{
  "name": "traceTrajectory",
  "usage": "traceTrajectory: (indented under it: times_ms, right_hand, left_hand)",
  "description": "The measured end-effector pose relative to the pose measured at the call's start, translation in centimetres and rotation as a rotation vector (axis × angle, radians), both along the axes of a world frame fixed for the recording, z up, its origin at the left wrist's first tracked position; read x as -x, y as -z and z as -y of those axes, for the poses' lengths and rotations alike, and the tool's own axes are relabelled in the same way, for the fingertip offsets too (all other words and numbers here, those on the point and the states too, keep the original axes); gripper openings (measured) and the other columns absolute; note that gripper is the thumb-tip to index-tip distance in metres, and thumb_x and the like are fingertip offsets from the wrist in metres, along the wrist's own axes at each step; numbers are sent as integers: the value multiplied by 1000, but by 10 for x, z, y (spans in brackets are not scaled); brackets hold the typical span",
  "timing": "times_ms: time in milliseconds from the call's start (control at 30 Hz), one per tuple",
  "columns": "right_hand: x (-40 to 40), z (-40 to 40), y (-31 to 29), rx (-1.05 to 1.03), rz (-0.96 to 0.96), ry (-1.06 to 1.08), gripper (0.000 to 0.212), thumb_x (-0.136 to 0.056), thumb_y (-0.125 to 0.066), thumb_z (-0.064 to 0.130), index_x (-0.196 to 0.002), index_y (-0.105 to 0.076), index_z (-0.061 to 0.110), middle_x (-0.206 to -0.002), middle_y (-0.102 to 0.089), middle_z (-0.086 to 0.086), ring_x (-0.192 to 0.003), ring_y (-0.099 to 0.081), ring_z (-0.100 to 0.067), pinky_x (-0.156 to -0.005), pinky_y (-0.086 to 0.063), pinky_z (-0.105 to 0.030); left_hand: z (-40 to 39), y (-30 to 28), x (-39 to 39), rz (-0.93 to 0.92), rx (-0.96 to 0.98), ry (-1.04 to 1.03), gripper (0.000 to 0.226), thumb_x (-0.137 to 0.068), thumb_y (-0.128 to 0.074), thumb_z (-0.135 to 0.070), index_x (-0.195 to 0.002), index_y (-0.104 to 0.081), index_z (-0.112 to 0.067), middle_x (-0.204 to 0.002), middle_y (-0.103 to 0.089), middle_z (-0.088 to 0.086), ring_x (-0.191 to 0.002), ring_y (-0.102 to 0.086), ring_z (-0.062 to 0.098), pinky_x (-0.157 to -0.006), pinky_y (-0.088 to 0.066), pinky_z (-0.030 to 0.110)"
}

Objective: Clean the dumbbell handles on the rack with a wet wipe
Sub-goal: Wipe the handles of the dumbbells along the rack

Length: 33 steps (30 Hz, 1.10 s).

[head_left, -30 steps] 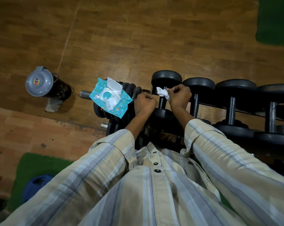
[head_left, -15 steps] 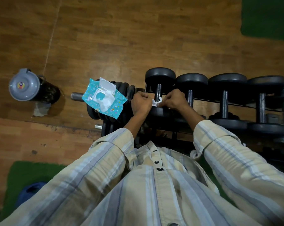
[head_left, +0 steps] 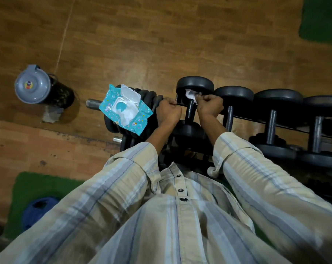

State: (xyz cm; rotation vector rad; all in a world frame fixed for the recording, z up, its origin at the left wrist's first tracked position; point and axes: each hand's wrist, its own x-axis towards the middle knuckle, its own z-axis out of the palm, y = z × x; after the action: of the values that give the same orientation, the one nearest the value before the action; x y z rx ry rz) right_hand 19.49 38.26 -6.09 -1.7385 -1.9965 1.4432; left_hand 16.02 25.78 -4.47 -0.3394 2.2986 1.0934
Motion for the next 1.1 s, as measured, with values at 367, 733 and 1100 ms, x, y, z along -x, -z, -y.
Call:
traceTrajectory:
  times_ms: [367, 733, 1100]
  right_hand:
    - [-7, -7, -7, 887, -210, 179, 17, -83, -52, 34, -78, -56, 18, -81, -60, -3, -72, -53, -22, -68, -42, -32]
    - [-6, -14, -8, 836, -125, 166, 20, -86, -46, 25, -86, -61, 12, -86, -65, -8, -73, -60, -23, -71, -48, -31]
    - [-15, -26, -1, 613, -103, 199, 32, -88, -48, 19, -100, -76, 12, -89, -71, -2, -78, -64, -16, -66, -46, -29]
  left_hand:
    - [-20, -11, 17, 70, -62, 45, 22, -84, -49, -9, -93, -70, -12, -90, -69, 10, -86, -65, 29, -78, -55, 35]
    - [-52, 24, 14, 212, -228, -374, 34, -86, -80, -9, -63, -57, -17, -73, -67, 6, -70, -63, 20, -75, -62, 39]
    - [-48, 13, 7, -163, -235, -185, 25, -78, -85, -2, -68, -74, -22, -75, -75, -3, -78, -74, 15, -81, -63, 36]
